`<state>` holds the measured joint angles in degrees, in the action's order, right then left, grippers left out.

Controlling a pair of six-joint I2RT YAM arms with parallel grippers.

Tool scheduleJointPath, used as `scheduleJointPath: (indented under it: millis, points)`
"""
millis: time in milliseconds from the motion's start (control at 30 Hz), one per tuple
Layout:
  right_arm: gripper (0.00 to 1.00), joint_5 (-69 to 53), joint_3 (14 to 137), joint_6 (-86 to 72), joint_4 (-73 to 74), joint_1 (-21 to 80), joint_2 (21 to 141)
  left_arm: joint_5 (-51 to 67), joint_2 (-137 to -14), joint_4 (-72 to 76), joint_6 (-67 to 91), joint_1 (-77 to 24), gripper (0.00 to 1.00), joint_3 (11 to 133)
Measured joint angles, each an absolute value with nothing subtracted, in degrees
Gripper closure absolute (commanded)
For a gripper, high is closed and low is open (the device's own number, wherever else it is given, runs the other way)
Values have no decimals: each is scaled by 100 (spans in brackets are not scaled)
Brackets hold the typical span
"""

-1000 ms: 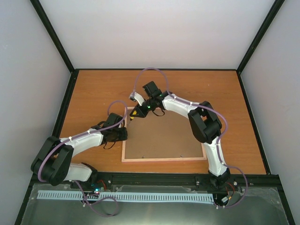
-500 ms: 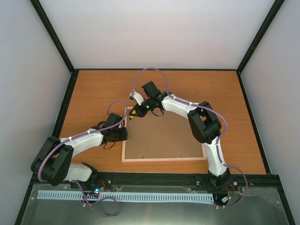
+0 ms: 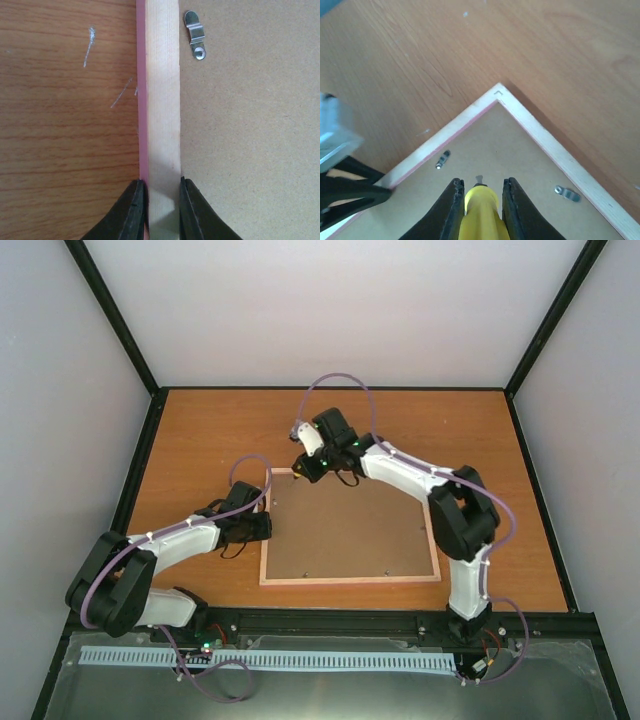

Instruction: Take the photo out of the frame

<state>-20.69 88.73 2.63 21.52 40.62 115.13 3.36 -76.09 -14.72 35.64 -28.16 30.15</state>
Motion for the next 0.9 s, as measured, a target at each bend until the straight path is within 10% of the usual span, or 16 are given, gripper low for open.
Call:
scheduleJointPath:
  millis: [167, 367, 900]
  points:
    - [97, -2152, 8482, 351, 2235, 3994, 10460, 316, -7609, -1476, 3559, -2825, 94, 3022]
    - [97, -2532, 7446, 910, 2248, 3913, 9351, 202, -7649, -1804, 3489, -2818, 44, 3315]
    - [97, -3636, 5789, 2974, 3697, 3854, 7874, 602, -6416, -2547, 4169, -3151, 46, 3210]
